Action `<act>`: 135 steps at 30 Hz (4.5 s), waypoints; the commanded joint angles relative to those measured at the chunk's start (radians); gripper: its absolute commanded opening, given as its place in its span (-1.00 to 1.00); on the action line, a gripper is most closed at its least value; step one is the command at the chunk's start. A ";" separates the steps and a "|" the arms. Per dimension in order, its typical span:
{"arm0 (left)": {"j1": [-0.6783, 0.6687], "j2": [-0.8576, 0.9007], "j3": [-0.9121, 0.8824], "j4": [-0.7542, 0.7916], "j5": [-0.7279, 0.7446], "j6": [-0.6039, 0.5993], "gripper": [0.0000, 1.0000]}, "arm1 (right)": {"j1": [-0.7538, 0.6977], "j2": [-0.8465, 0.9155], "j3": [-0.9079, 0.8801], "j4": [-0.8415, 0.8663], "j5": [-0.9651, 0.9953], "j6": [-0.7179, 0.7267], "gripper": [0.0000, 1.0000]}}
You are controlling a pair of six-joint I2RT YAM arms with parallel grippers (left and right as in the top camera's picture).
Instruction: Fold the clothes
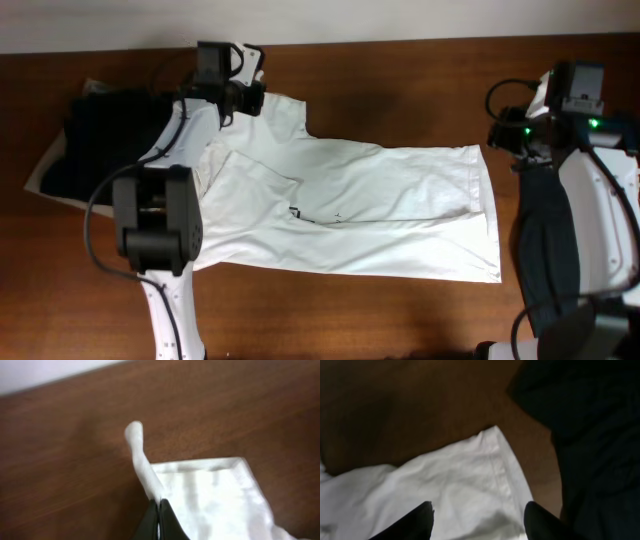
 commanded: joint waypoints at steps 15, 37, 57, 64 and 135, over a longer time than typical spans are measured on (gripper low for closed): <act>0.001 -0.113 0.026 -0.193 -0.063 0.054 -1.00 | 0.007 0.499 0.003 0.250 -0.024 -0.130 -0.17; 0.000 -0.272 0.026 -0.287 -0.136 0.056 -1.00 | -0.053 0.294 0.006 0.091 -0.027 -0.111 -0.92; 0.056 -0.302 -0.074 -1.053 -0.192 0.068 -0.99 | -0.098 0.182 -0.145 -0.412 -0.025 -0.119 -0.91; 0.056 -0.302 -0.210 -1.069 -0.194 0.053 -0.98 | -0.098 0.182 -0.192 -0.437 0.043 -0.107 -0.90; -0.153 -0.588 -0.332 -0.817 -0.116 0.076 -0.38 | -0.217 0.190 -0.619 0.042 -0.124 -0.032 0.58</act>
